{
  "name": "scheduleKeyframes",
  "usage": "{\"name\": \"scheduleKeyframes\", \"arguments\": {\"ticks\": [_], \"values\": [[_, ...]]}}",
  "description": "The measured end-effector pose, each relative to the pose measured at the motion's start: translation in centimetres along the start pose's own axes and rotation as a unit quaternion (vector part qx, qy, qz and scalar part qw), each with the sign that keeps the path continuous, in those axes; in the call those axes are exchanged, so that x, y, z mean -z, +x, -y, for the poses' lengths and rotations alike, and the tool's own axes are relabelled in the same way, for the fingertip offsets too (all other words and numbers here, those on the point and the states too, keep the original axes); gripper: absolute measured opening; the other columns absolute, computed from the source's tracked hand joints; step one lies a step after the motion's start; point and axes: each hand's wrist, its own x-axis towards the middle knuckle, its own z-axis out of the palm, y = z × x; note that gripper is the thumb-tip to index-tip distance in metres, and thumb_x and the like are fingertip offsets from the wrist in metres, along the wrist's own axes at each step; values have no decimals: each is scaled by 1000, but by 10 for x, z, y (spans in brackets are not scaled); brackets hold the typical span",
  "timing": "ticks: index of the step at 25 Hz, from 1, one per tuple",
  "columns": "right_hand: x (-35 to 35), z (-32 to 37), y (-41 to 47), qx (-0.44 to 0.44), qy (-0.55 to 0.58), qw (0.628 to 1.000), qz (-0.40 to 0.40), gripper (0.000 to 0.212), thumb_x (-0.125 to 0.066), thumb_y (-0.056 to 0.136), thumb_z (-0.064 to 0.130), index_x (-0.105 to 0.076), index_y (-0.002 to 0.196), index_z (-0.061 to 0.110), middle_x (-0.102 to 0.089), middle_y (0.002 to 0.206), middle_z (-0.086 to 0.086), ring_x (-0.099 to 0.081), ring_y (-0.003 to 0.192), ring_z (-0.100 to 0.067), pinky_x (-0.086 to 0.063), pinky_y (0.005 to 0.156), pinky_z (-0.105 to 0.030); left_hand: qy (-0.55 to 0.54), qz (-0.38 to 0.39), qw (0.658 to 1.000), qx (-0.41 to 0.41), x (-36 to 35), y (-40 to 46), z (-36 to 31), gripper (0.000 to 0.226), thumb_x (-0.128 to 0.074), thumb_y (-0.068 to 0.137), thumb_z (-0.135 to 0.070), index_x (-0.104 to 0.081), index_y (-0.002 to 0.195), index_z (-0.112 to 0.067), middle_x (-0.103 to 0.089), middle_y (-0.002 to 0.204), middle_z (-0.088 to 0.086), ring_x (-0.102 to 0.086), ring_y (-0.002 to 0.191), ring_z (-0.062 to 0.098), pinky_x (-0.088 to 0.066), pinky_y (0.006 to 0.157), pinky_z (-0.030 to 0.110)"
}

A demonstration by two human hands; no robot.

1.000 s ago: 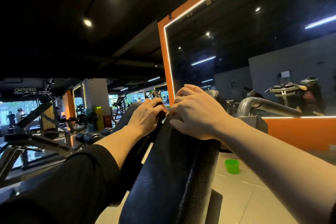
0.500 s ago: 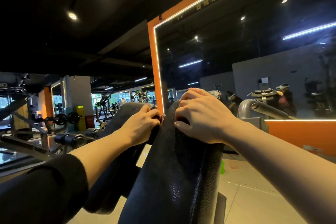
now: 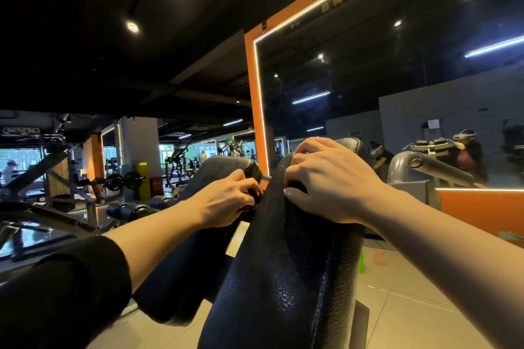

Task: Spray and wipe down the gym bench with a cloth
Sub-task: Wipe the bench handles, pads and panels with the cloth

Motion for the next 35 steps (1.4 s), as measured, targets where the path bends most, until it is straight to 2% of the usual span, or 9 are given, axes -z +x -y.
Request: {"name": "scheduleKeyframes", "arguments": {"ticks": [5,10,14,18,20,24,27,32,35], "values": [[0,-3,-1,5,2,1000,0,43,-32,97,52,-66,113,31,-61,116,11,-40,120,-12,-26,109,-31,-26,-62,968,241,8,56,16,26,-61,92,-19,-66,117,-23,-55,128,2,-45,107,27,-49,88,42],[-1,-2,0,6,5,1000,-11,42,-31,97,53,-64,115,35,-61,115,11,-41,119,-11,-29,107,-31,8,32,999,15,10,30,19,18,-64,89,-20,-71,105,-22,-57,123,0,-45,105,23,-46,88,36],[0,-3,-2,9,6,1000,-11,46,-28,96,55,-64,114,33,-59,118,14,-40,120,-9,-27,106,-28,-4,-28,980,198,14,70,25,21,-63,92,-25,-68,111,-28,-57,124,-3,-42,105,21,-44,86,31],[1,-3,-2,9,14,1000,-16,39,-32,96,53,-63,115,38,-60,116,14,-40,120,-9,-29,106,-29,-13,77,995,54,4,45,18,20,-62,90,-18,-71,107,-22,-58,123,-7,-39,109,15,-31,87,22],[0,-1,-1,7,19,1000,-20,39,-33,97,53,-64,113,37,-61,113,14,-41,118,-9,-31,105,-30,13,67,998,-6,7,34,16,21,-57,91,-19,-72,106,-18,-59,123,-1,-43,107,18,-39,84,25],[-4,-4,-1,7,2,1000,-15,43,-30,96,54,-65,111,34,-61,113,15,-42,116,-9,-31,104,-30,119,-35,986,108,-5,51,14,28,-57,90,-21,-67,116,-21,-59,126,4,-50,111,27,-48,84,36],[-3,-7,0,2,-2,1000,-15,43,-30,96,54,-64,112,35,-61,115,15,-41,117,-9,-30,104,-29,121,24,991,44,-16,40,6,26,-58,89,-18,-70,112,-21,-59,125,2,-46,121,25,-41,103,38],[-2,-3,-2,0,7,1000,-21,42,-30,95,56,-63,113,37,-60,114,15,-41,117,-9,-28,103,-28,103,-61,986,115,14,43,5,19,-59,86,-13,-73,100,-13,-63,113,8,-56,103,26,-54,77,35],[-2,-4,-1,-1,-2,1000,-20,42,-31,95,56,-63,113,37,-60,114,17,-40,117,-9,-27,102,-28,53,20,998,39,12,34,6,24,-58,86,-7,-74,102,-15,-60,119,4,-50,111,25,-49,90,37]]}}
